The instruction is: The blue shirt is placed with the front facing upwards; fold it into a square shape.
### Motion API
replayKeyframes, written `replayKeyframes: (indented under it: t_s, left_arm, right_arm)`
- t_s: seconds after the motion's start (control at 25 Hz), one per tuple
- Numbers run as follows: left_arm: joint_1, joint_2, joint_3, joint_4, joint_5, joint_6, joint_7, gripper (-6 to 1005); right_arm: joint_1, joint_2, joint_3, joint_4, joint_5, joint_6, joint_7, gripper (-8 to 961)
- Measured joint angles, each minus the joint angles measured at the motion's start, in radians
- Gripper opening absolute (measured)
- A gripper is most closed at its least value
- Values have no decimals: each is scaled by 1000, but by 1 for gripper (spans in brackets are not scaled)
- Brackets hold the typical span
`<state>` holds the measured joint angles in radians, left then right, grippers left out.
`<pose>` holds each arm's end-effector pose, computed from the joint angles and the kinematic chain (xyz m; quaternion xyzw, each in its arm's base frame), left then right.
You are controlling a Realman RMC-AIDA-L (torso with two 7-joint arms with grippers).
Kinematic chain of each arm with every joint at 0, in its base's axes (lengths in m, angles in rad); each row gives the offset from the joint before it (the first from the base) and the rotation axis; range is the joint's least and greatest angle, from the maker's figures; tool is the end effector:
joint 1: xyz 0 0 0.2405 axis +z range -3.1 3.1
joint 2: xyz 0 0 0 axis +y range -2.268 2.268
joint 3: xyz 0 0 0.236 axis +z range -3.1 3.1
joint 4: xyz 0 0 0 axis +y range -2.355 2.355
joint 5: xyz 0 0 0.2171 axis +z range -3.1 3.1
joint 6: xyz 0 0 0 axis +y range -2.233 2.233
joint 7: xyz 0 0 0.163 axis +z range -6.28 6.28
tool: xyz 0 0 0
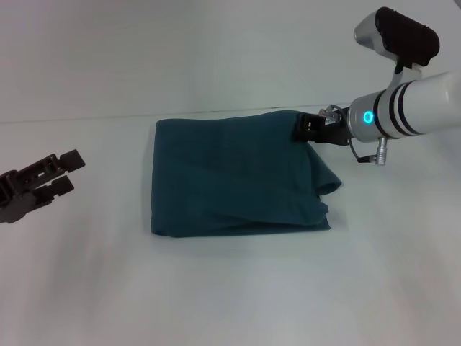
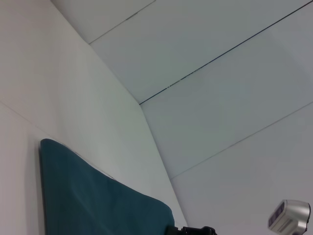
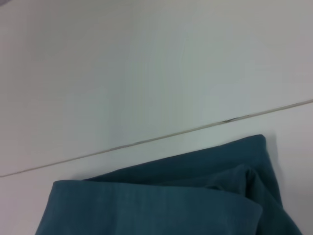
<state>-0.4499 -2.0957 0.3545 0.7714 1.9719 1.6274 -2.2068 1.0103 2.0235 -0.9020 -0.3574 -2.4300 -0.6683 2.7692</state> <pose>-0.2770 0.3281 0.0610 -0.6989 -0.5805 -0.4013 0.1166 0.2079 0.4806 -0.0350 -0.7136 0.6134 0.1133 0.3189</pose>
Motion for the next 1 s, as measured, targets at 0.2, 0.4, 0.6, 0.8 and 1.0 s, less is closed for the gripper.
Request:
replayKeyframes:
  t_s: [0.2, 0.4, 0.6, 0.8, 1.0]
  left_arm:
    - [1, 0, 0, -1, 0, 0, 4, 937]
    - [2, 0, 0, -1, 0, 0, 4, 937]
    - [3, 0, 0, -1, 0, 0, 4, 937]
    - [5, 0, -3, -1, 0, 0, 4, 937]
    - [5, 0, -1, -1, -1, 0, 4, 937]
  right_arm:
    - [-1, -2, 0, -25, 0, -27, 3, 78]
    - [-2, -8, 0, -73, -1, -75, 1, 80]
    - [3, -9, -27, -119, -6, -75, -18, 82]
    - [19, -2, -41, -107, -47, -53, -8, 82]
    - [5, -3, -35, -113, -46, -99, -5, 85]
